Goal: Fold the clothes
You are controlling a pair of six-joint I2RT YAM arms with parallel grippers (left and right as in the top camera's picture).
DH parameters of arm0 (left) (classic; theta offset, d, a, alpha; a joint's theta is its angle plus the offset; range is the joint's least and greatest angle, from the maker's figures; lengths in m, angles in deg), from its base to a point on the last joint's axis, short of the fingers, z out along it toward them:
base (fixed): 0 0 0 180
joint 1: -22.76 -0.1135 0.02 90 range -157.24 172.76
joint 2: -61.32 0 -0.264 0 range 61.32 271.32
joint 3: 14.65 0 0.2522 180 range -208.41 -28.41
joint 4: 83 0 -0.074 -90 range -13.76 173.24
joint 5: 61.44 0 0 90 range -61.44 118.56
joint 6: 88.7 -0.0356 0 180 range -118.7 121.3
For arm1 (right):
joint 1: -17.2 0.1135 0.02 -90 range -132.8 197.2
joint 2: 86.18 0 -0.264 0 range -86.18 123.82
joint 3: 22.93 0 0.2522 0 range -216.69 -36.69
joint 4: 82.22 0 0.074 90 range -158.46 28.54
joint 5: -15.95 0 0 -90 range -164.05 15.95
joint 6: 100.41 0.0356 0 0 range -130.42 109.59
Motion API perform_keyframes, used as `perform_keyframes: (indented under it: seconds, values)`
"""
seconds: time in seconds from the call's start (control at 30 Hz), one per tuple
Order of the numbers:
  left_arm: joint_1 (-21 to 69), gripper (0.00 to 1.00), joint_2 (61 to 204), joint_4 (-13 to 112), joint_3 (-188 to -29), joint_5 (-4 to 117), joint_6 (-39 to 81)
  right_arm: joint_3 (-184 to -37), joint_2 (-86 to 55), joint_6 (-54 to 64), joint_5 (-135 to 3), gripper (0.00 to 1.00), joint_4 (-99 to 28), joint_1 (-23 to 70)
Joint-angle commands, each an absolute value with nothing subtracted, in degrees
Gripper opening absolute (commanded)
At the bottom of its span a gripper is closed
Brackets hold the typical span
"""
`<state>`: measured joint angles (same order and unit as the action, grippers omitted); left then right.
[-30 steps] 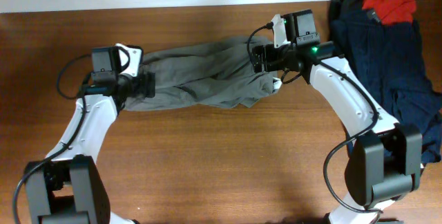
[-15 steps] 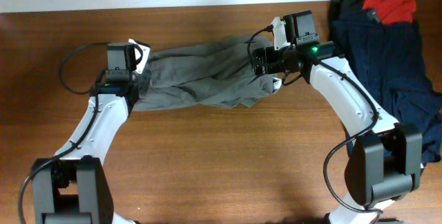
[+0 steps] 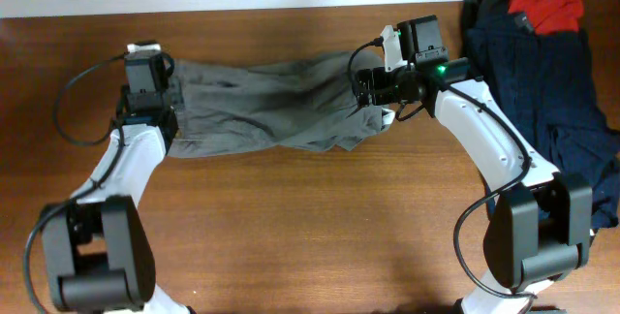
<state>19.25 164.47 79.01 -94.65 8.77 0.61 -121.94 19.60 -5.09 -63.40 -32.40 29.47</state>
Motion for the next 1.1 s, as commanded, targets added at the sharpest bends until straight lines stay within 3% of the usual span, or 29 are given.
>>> perform_keyframes:
  seconds: [0.0,0.1,0.17,0.3,0.73,0.83,1.07]
  values:
    - [18.3,0.99,167.2,77.4,-95.3,8.2,2.2,-122.8,18.4,-5.7,-62.4,0.99,-32.3,29.6]
    - [18.4,0.99,166.2,70.8,-98.7,14.0,2.2,-122.8,18.4,-5.7,-61.6,0.99,-32.2,29.6]
    - [18.4,0.99,165.8,61.9,-103.7,24.1,2.2,-122.8,18.4,-9.0,-58.6,0.99,-32.2,29.6]
    - [19.7,0.99,165.8,60.1,-106.3,36.8,-2.7,-122.9,19.1,-12.0,-58.6,0.96,-32.5,29.7]
    - [20.7,0.99,172.6,55.3,-106.3,36.7,-3.5,-122.9,28.6,-12.1,-54.7,0.95,-36.3,29.5]
    - [20.7,0.99,175.4,54.3,-106.3,36.7,-3.5,-122.8,29.8,-11.8,-55.4,0.88,-40.9,29.1]
    - [17.6,0.96,176.4,47.5,-106.4,36.3,-0.6,-122.9,34.0,-10.0,-53.6,0.87,-42.3,23.8]
